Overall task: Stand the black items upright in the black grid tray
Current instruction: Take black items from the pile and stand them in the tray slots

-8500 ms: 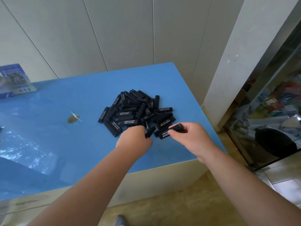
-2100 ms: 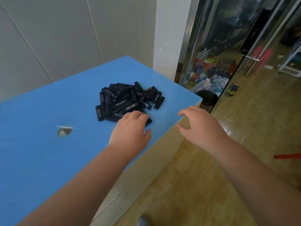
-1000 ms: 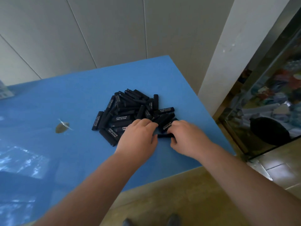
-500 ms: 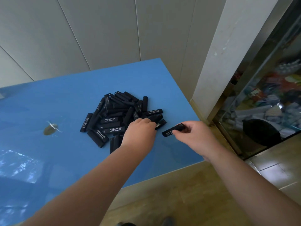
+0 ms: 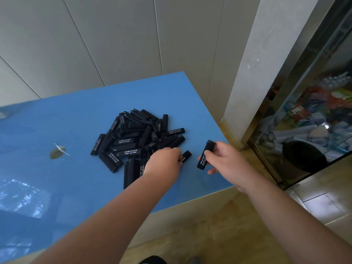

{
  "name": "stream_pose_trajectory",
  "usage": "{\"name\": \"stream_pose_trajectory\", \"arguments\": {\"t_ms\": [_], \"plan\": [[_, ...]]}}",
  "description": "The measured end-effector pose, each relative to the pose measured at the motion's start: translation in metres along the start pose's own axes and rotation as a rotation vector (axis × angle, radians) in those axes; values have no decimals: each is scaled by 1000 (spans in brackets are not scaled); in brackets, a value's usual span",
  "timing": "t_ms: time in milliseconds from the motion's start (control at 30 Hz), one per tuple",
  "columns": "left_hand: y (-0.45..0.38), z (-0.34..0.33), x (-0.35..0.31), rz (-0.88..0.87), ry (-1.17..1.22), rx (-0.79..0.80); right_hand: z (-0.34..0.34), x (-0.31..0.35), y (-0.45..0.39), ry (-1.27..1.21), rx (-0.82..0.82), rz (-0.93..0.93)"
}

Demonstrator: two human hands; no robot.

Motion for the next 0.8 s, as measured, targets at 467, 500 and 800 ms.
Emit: {"name": "stream_pose_trajectory", "arguments": {"t_ms": [467,500,800], "plan": [[47,31,32,215,773,-83,-27,28,-5,-156,-34,165],[53,36,38,231,829,-86,-34,32,-5,-199,-15,163],[118,65,125,334,1058,-233,-136,90,-1,-205,247,276]]}}
Point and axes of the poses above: each hand's wrist, its own y-axis away from the middle knuckle, its own z-axis out of the back of the hand, x = y × z, the point moved 7 cm from there along -y, towards the middle knuckle, and after that the axes turned 2 degrees about z, right-handed, at the moved point
